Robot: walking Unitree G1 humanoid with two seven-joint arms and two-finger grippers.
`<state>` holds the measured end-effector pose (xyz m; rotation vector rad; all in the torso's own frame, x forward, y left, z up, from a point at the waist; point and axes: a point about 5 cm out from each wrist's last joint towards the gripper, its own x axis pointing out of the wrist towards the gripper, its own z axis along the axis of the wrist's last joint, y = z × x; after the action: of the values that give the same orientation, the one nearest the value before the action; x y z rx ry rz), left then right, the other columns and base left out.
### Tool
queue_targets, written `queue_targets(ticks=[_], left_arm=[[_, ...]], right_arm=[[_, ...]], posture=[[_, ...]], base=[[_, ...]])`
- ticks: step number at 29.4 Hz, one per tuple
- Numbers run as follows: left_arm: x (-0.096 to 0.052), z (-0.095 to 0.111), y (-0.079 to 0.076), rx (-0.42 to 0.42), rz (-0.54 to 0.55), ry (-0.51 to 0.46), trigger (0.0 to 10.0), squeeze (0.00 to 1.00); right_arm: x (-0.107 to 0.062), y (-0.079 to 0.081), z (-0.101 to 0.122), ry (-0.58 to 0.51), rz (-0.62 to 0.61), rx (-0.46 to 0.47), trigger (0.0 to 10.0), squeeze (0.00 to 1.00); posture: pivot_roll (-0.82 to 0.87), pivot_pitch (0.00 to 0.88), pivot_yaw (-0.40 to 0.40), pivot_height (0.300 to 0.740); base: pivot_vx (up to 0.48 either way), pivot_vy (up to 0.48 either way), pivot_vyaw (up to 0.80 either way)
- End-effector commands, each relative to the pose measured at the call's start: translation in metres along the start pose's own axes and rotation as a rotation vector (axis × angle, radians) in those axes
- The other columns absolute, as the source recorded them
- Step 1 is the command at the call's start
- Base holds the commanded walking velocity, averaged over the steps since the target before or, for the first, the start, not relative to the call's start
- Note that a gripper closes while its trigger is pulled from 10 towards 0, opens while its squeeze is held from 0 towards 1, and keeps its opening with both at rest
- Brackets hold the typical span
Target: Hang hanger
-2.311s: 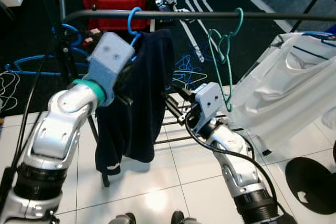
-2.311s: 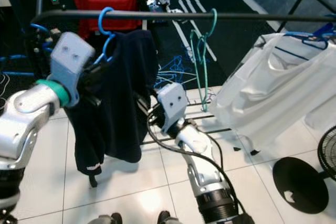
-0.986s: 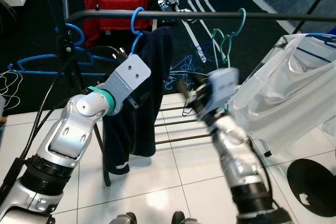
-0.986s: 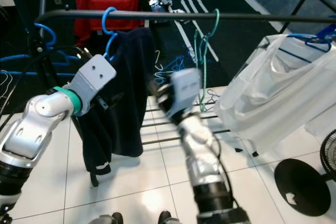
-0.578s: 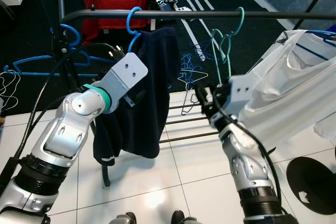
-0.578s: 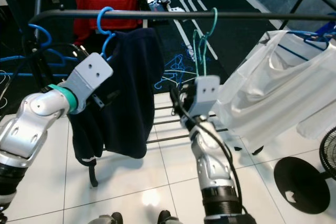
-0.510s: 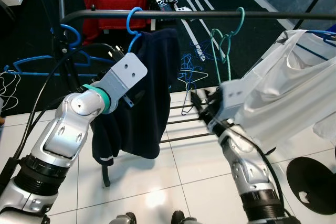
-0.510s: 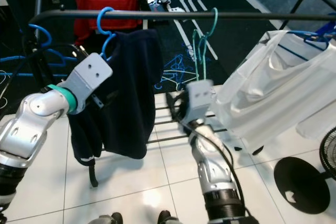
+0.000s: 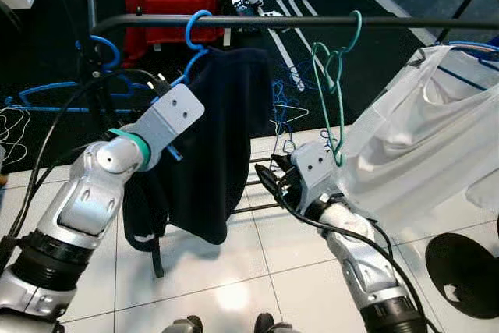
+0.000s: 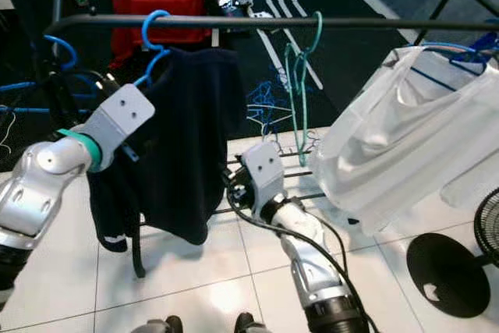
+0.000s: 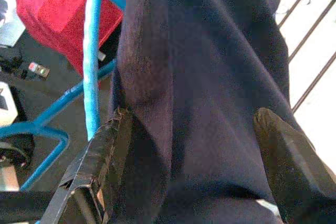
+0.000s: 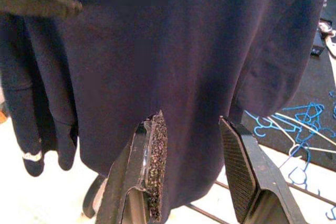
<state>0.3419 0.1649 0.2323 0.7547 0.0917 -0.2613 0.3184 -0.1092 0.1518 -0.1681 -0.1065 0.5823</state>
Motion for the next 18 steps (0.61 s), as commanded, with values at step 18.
queue_targets(ticks=[18], left_arm=[[0.004, 0.002, 0.001, 0.134, 0.189, -0.073, 10.0, 0.00]], right_arm=[[-0.002, 0.003, 0.001, -0.021, 0.013, 0.009, 10.0, 0.00]], posture=[[0.05, 0.125, 0.040, 0.740]], base=[[0.000, 0.000, 0.00]])
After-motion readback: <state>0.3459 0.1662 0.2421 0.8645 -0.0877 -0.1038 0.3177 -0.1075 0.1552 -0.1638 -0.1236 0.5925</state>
